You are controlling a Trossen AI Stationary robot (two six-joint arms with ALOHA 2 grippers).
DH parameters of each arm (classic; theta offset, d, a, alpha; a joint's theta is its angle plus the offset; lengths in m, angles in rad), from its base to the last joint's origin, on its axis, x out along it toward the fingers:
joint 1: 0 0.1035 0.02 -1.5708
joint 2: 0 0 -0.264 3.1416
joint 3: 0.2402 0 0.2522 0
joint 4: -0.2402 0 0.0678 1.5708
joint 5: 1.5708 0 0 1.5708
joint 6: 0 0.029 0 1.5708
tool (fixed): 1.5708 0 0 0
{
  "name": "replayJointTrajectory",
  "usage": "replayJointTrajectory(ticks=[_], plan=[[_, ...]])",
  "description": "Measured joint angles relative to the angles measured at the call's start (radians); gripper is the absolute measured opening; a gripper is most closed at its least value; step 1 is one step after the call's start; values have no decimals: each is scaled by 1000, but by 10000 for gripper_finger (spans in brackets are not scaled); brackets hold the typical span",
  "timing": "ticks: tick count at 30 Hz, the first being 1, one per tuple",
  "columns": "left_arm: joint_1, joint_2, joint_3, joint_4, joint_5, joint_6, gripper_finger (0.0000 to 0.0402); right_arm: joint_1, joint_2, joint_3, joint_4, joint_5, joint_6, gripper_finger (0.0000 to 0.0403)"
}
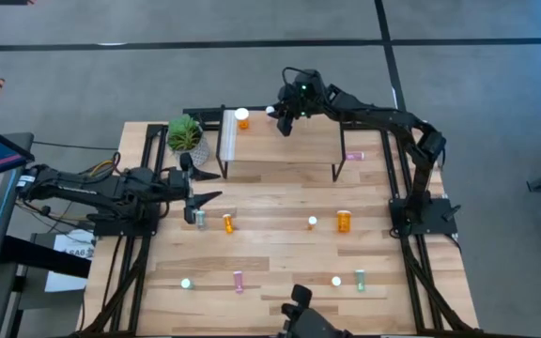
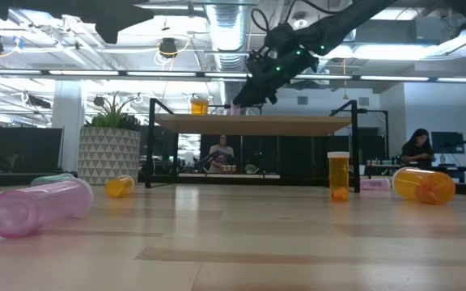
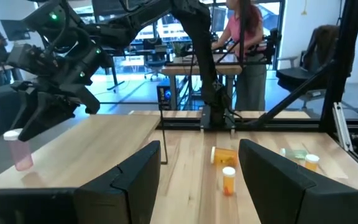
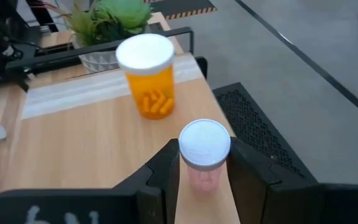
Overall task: Pick and place medicine bottles onto shelf by color
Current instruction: Put the right pink bottle on the shelf
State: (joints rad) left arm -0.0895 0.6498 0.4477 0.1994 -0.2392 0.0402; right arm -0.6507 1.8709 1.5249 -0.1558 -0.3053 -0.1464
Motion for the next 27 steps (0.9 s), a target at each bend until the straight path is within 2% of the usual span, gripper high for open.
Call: replayJointTrajectory(ticks=[19, 27], plan=[[0, 5, -1, 2, 1, -8, 206, 15, 0, -1, -28, -4, 7, 161], [0, 5, -1, 1, 1, -10, 206, 15, 0, -2, -26, -5, 11, 196]])
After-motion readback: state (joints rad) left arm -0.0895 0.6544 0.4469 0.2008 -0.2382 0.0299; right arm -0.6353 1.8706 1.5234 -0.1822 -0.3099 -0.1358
